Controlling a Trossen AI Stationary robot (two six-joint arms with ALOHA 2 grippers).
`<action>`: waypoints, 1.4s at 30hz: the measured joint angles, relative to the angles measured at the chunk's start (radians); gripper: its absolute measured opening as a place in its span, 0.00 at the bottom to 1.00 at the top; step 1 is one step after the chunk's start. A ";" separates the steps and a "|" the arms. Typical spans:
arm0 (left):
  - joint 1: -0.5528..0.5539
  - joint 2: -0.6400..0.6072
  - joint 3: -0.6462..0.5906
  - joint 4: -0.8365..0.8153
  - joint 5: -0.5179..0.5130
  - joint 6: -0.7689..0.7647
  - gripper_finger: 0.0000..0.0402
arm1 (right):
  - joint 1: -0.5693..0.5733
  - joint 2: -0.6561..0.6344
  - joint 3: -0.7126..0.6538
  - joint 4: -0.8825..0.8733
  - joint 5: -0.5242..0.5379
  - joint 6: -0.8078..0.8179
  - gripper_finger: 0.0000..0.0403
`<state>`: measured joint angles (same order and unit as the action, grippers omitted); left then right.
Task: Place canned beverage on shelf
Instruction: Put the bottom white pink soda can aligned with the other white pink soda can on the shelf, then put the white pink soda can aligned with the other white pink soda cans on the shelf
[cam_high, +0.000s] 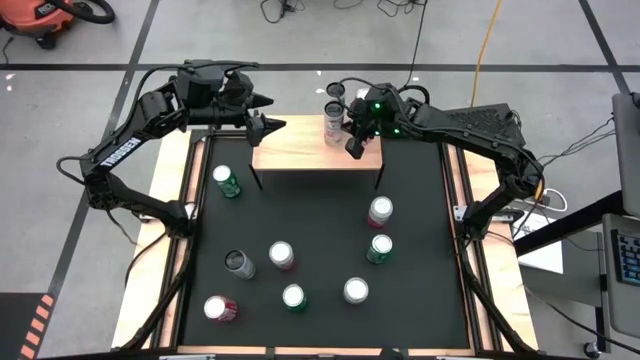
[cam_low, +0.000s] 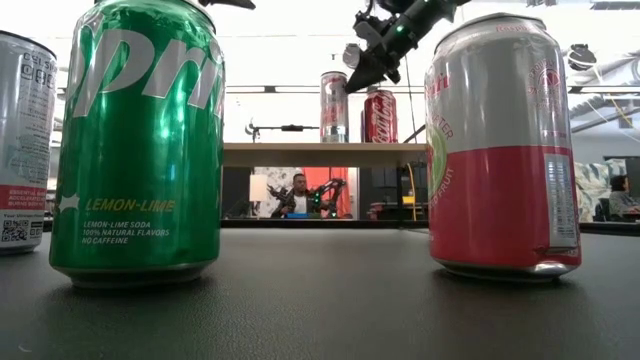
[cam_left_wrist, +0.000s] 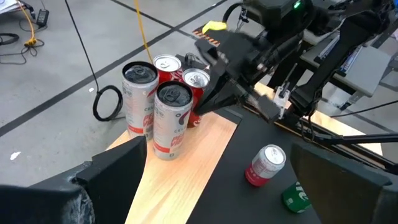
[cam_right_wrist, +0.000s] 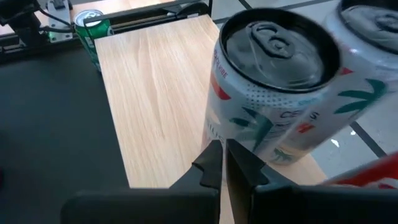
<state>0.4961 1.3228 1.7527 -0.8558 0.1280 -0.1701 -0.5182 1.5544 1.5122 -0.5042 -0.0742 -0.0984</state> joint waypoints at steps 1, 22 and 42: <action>0.000 0.000 0.000 -0.006 0.000 0.000 1.00 | 0.000 -0.010 0.004 -0.014 0.000 0.000 0.00; -0.003 0.000 -0.003 -0.078 0.023 0.056 1.00 | 0.100 -0.047 0.319 -0.581 -0.005 0.235 0.00; -0.384 0.000 -0.109 -0.079 -0.064 -0.245 0.99 | 0.219 -0.059 0.317 -0.825 -0.008 0.136 0.00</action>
<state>0.1116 1.3228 1.6440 -0.9352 0.0638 -0.4152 -0.2993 1.4952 1.8294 -1.3291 -0.0823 0.0380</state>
